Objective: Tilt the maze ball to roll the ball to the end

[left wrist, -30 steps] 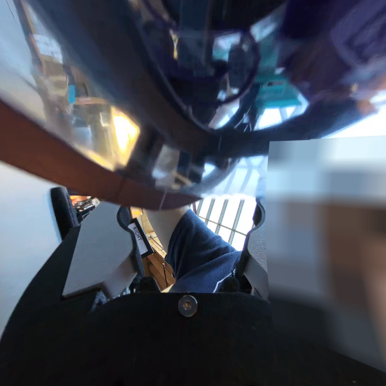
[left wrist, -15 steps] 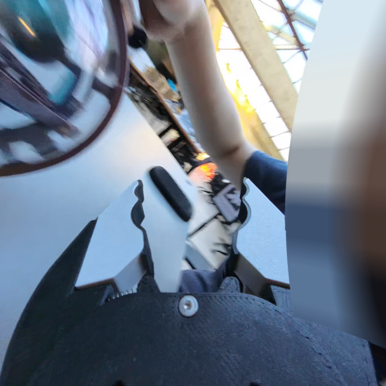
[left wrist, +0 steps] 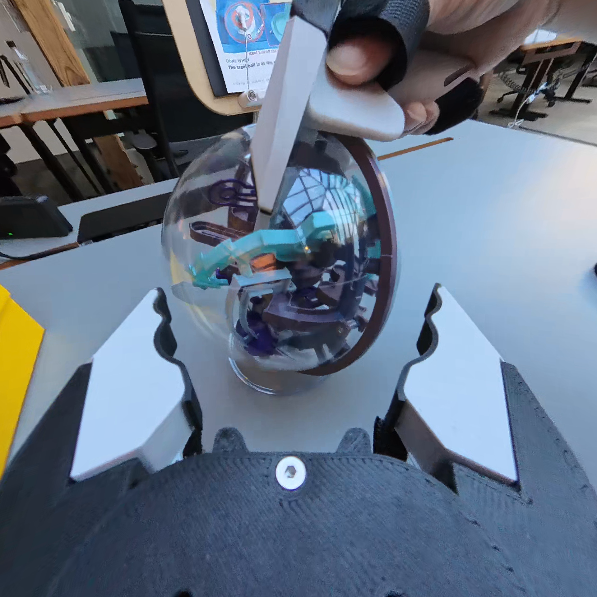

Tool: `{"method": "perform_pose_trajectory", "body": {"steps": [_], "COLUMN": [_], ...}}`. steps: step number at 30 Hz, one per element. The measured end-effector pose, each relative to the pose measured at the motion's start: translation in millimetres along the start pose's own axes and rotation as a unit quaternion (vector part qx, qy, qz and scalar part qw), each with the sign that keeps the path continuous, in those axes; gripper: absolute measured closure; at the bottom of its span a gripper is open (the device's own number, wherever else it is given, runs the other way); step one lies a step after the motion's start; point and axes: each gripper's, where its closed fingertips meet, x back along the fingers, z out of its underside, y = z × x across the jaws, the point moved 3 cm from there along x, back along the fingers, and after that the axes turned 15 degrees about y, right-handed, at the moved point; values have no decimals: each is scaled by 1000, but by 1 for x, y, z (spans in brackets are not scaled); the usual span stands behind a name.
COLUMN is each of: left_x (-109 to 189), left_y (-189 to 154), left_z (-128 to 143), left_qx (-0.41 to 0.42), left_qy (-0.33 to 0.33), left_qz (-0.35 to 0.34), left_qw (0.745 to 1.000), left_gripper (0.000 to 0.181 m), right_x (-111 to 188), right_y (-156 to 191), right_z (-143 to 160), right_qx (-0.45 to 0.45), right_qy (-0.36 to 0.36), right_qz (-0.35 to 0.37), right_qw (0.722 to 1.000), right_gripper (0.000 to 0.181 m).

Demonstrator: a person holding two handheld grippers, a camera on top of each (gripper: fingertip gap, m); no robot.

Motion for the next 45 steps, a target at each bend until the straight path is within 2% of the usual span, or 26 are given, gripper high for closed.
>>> {"method": "perform_pose_trajectory", "body": {"steps": [1, 4, 10, 13, 17, 26, 30, 34, 36, 40, 45], "left_x": [-3, -11, -10, -10, -9, -11, -9, -5, -4, -2, -1], "left_y": [2, 10, 20, 26, 30, 38, 40, 45, 49, 55, 58], "left_z": [0, 3, 2, 3, 3, 9, 7, 6, 6, 8, 10], "left_qx": [-16, -45, -49, -58, -66, -41, -21, 4, 18, 35, 58], "left_qy": [7, 24, 4, 20, 22, 18, 10, -1, -5, -10, -11], "left_qz": [-3, 4, 116, 149, 181, 219, 241, 263, 270, 267, 273], "left_qw": [1000, 999, 992, 987, 981, 975, 970, 965, 963, 963, 960], "left_gripper": [31, 38, 38, 38, 41, 43, 45, 50, 54, 60, 65], "right_x": [0, 0, -1, -2, -4, 18, 38, 61, 57, 27, 31], "right_y": [0, 0, 2, 2, 3, 5, -3, -10, -11, -13, -13], "right_z": [1, 3, 11, 15, 23, 22, 20, 13, 12, 14, 11], "right_qx": [-12, -35, -45, -39, -4, 110, 213, 310, 327, 341, 301], "right_qy": [-2, -9, -18, -19, 6, -43, -115, -265, -303, -276, -299], "right_qz": [0, 2, 5, 0, -1, -9, 23, 46, 16, -19, -62], "right_qw": [1000, 999, 999, 999, 1000, 993, 970, 912, 895, 898, 903], "right_gripper": [28, 28, 28, 28, 28, 27, 26, 29, 37, 49, 63]}}
